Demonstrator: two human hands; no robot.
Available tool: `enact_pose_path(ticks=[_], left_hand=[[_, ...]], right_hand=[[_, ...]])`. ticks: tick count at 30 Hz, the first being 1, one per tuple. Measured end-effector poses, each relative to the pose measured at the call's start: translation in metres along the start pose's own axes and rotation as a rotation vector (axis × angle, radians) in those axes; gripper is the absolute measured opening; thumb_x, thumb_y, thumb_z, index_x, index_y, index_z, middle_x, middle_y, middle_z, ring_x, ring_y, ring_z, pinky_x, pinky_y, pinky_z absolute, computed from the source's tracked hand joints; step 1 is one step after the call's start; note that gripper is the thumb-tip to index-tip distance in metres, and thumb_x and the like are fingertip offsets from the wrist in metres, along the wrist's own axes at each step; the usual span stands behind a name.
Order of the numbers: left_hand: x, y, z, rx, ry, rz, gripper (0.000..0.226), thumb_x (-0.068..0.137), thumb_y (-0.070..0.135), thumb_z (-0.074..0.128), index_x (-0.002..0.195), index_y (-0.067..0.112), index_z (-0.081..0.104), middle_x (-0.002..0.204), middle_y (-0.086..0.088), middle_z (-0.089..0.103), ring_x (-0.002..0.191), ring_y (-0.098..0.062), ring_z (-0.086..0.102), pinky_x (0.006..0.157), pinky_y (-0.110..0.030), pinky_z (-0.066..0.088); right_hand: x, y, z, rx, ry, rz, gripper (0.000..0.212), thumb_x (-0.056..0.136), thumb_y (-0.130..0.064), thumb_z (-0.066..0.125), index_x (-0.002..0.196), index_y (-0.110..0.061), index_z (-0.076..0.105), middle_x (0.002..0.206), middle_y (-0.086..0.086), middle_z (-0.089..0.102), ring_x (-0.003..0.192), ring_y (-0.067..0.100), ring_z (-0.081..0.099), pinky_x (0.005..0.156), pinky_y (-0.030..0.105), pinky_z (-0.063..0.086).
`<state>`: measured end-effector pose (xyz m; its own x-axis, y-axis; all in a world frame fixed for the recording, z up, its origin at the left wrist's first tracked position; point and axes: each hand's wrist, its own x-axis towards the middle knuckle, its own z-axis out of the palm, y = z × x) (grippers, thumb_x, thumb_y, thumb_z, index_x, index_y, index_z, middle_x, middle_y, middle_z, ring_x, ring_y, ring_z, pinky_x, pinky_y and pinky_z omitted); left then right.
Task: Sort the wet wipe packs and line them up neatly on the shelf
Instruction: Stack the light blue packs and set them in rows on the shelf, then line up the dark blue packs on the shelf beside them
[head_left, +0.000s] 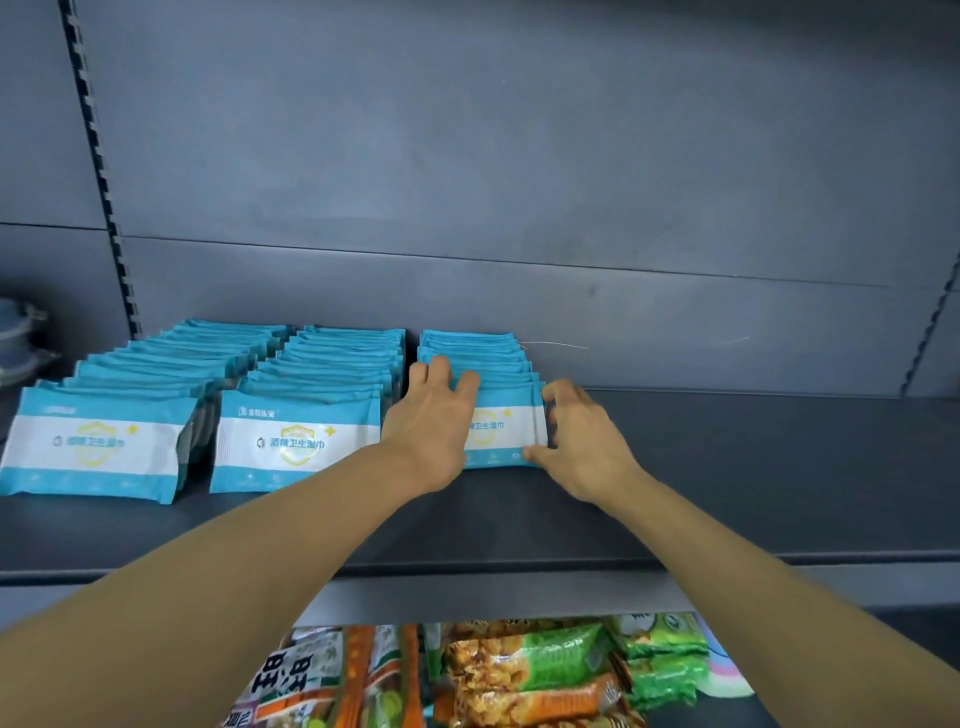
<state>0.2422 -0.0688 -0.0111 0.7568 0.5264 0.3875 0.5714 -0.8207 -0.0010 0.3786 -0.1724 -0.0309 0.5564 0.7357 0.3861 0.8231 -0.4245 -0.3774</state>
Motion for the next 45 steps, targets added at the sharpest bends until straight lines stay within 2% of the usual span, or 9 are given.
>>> enact_pose_path(ticks=[4, 9, 15, 17, 25, 32, 37, 42, 45], left_hand=[[0.001, -0.001, -0.002, 0.030, 0.015, 0.039, 0.075, 0.076, 0.013, 0.075, 0.136, 0.015, 0.030, 0.128, -0.007, 0.029, 0.117, -0.022, 0.032, 0.063, -0.026, 0.044], [-0.003, -0.005, -0.007, 0.084, 0.022, 0.043, 0.073, 0.078, 0.016, 0.073, 0.136, 0.016, 0.030, 0.129, -0.006, 0.032, 0.117, -0.021, 0.035, 0.061, -0.027, 0.040], [-0.023, -0.001, -0.026, 0.087, 0.080, 0.135, 0.068, 0.083, 0.015, 0.067, 0.140, 0.014, 0.029, 0.136, -0.007, 0.035, 0.124, -0.023, 0.036, 0.093, -0.035, 0.040], [-0.035, 0.004, -0.036, 0.047, 0.105, 0.153, 0.060, 0.086, 0.021, 0.064, 0.137, 0.014, 0.034, 0.134, -0.005, 0.040, 0.123, -0.024, 0.039, 0.096, -0.038, 0.039], [-0.118, 0.032, -0.054, -0.203, 0.073, 0.127, 0.030, 0.092, 0.031, 0.055, 0.117, 0.015, 0.050, 0.119, -0.005, 0.055, 0.109, -0.026, 0.053, 0.076, -0.038, 0.045], [-0.199, 0.061, -0.004, -0.221, -0.142, 0.025, 0.025, 0.093, 0.034, 0.052, 0.112, 0.019, 0.050, 0.109, -0.003, 0.065, 0.105, -0.031, 0.059, 0.080, -0.041, 0.051], [-0.258, 0.095, 0.045, -0.199, -0.291, -0.067, 0.027, 0.090, 0.036, 0.055, 0.111, 0.020, 0.053, 0.123, -0.010, 0.057, 0.114, -0.034, 0.056, 0.090, -0.045, 0.048], [-0.322, 0.128, 0.099, -0.217, -0.449, -0.136, 0.025, 0.095, 0.036, 0.049, 0.113, 0.020, 0.052, 0.107, -0.003, 0.063, 0.097, -0.026, 0.060, 0.067, -0.033, 0.046], [-0.364, 0.148, 0.136, -0.200, -0.562, -0.183, 0.026, 0.095, 0.036, 0.049, 0.115, 0.020, 0.052, 0.111, -0.002, 0.062, 0.105, -0.025, 0.058, 0.072, -0.033, 0.043]], right_hand=[[-0.006, -0.003, -0.001, -0.022, 0.031, 0.038, 0.044, 0.077, -0.028, 0.076, 0.104, -0.019, 0.042, 0.112, 0.000, 0.054, 0.093, 0.018, 0.059, 0.076, 0.042, 0.055], [-0.017, -0.009, -0.008, -0.143, 0.035, 0.029, 0.046, 0.083, -0.033, 0.069, 0.116, -0.015, 0.042, 0.122, 0.005, 0.051, 0.104, 0.023, 0.055, 0.082, 0.038, 0.049], [-0.049, -0.021, -0.035, -0.213, 0.060, -0.016, 0.058, 0.089, -0.033, 0.062, 0.136, -0.015, 0.035, 0.137, 0.006, 0.042, 0.126, 0.022, 0.039, 0.099, 0.036, 0.040], [-0.064, -0.027, -0.048, -0.241, 0.065, -0.054, 0.059, 0.090, -0.032, 0.061, 0.139, -0.015, 0.033, 0.139, 0.006, 0.040, 0.128, 0.022, 0.036, 0.102, 0.035, 0.037], [-0.151, -0.039, -0.076, -0.207, 0.030, -0.084, 0.046, 0.092, -0.030, 0.057, 0.133, -0.016, 0.043, 0.133, 0.005, 0.044, 0.112, 0.026, 0.053, 0.091, 0.036, 0.044], [-0.238, -0.007, -0.040, -0.186, -0.144, -0.094, 0.031, 0.093, -0.028, 0.055, 0.121, -0.015, 0.048, 0.123, 0.006, 0.050, 0.106, 0.029, 0.055, 0.081, 0.037, 0.044], [-0.295, 0.043, -0.004, -0.185, -0.330, -0.102, 0.031, 0.093, -0.027, 0.053, 0.120, -0.013, 0.049, 0.123, 0.008, 0.049, 0.107, 0.033, 0.055, 0.074, 0.034, 0.040], [-0.348, 0.094, 0.038, -0.124, -0.514, -0.085, 0.031, 0.094, -0.030, 0.054, 0.120, -0.014, 0.050, 0.120, 0.007, 0.050, 0.103, 0.029, 0.056, 0.077, 0.038, 0.048], [-0.386, 0.123, 0.067, -0.095, -0.603, -0.035, 0.027, 0.093, -0.027, 0.053, 0.116, -0.013, 0.052, 0.117, 0.007, 0.053, 0.102, 0.029, 0.057, 0.079, 0.038, 0.050]])
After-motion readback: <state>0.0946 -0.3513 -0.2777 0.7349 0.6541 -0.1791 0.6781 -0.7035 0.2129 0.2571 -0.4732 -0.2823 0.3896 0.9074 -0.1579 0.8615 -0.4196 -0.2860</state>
